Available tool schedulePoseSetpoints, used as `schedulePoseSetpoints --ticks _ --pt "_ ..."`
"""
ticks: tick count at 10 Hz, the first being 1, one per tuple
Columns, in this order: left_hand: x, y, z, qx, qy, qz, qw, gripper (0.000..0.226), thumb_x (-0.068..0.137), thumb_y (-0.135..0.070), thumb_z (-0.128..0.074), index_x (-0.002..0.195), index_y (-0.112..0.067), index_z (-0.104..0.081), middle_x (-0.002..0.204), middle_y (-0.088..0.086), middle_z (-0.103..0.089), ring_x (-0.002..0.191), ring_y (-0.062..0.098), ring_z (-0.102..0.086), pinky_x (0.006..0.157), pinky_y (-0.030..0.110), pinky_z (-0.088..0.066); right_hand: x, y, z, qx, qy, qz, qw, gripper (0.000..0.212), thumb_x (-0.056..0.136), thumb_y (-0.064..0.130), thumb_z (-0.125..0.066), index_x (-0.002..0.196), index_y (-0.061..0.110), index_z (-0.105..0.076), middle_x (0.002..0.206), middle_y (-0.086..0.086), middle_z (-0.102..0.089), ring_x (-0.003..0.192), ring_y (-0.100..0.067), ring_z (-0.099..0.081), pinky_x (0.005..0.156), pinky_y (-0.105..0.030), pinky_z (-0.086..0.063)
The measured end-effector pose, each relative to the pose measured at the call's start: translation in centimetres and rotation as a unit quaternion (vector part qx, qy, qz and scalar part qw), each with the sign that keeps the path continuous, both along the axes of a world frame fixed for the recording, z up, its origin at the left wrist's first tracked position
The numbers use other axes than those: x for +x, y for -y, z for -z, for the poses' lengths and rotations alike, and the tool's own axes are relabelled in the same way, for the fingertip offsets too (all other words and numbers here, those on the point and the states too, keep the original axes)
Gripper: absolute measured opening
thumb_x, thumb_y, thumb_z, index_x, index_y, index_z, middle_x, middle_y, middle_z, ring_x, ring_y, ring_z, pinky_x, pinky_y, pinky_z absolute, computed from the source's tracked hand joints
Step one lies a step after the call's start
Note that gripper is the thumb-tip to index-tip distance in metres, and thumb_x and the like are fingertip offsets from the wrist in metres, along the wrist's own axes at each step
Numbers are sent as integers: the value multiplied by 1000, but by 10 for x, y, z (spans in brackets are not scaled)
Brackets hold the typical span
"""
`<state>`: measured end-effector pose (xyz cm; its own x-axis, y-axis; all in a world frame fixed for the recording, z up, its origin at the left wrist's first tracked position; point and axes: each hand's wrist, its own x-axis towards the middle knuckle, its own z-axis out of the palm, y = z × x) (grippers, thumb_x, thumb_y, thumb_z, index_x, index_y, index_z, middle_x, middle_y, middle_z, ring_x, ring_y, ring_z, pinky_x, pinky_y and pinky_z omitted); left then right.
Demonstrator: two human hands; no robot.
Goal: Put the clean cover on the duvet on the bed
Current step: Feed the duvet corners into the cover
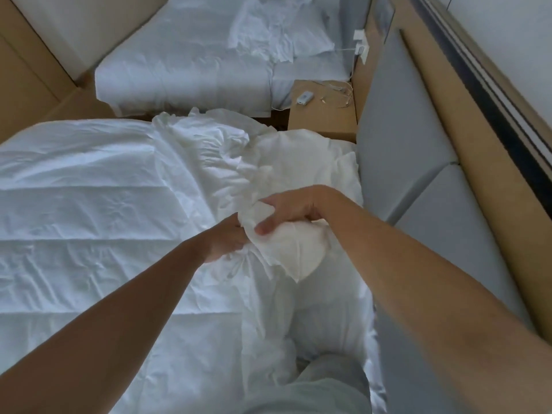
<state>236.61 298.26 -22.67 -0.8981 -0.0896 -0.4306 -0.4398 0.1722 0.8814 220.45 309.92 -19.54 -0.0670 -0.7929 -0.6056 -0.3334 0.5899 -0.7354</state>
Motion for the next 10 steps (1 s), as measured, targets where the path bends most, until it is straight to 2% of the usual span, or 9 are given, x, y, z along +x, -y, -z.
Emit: schedulePoseSetpoints --ticks 1,2,3,4,5,6,7,8,10 --pt "0 1 1 -24 25 -7 999 28 68 -28 -61 92 -31 -73 70 -10 -65 63 9 -58 55 16 -45 -3 -9 27 44 108 23 993 65 69 33 -87 128 19 -63 114 -3 -75 105 -22 -72 94 -41 -58" --pt "-5 -4 2 -48 64 -25 997 35 69 -20 -47 92 0 -63 71 2 -44 67 20 -36 57 26 -33 -14 -19 31 84 156 17 984 86 50 38 -100 125 17 -63 117 -7 -74 108 -26 -71 91 -41 -59" --pt "-7 -4 -7 -32 100 -103 989 5 85 -15 -49 83 -17 -53 79 -3 -46 70 10 -40 64 22 -34 -21 -25 25 98 158 15 982 101 38 44 -102 126 13 -63 118 -9 -74 108 -27 -71 84 -38 -60" --pt "-3 17 8 -153 104 25 982 53 104 -8 -23 97 -38 -67 98 -24 -62 87 -10 -53 96 6 -30 -32 -32 16 86 159 34 983 100 39 45 -102 124 9 -65 121 -12 -72 111 -29 -70 85 -38 -60" --pt "-7 12 15 58 119 -186 974 45 108 -2 -30 143 -16 -55 141 4 -59 109 7 -59 111 25 -40 -40 -35 11 94 174 51 979 100 41 52 -100 124 7 -65 125 -15 -70 112 -30 -69 89 -41 -59" --pt "-8 9 10 -53 94 -88 990 45 105 -5 -48 149 -13 -43 147 11 -53 134 30 -51 115 47 -40 -38 -37 15 120 221 100 963 110 35 56 -100 129 10 -63 126 -14 -69 115 -30 -68 95 -44 -56" --pt "-7 9 11 60 26 -138 988 30 94 -31 -59 123 -23 -65 113 1 -73 103 19 -67 92 32 -53 -24 -42 30 52 288 138 946 103 28 51 -102 117 12 -68 111 -11 -75 98 -25 -74 80 -39 -61" --pt "-8 13 12 128 -7 -214 968 8 98 -21 -59 97 -16 -66 80 2 -73 74 18 -68 63 30 -58 -8 -44 43 -56 323 167 930 76 34 44 -103 101 15 -80 103 -10 -76 91 -25 -75 75 -38 -62" --pt "-17 9 3 130 37 -201 970 39 108 -2 -29 75 -4 -51 50 6 -60 52 17 -64 42 20 -50 -11 -44 62 -40 308 141 940 56 55 34 -99 106 22 -80 116 -10 -74 106 -28 -72 83 -41 -59"
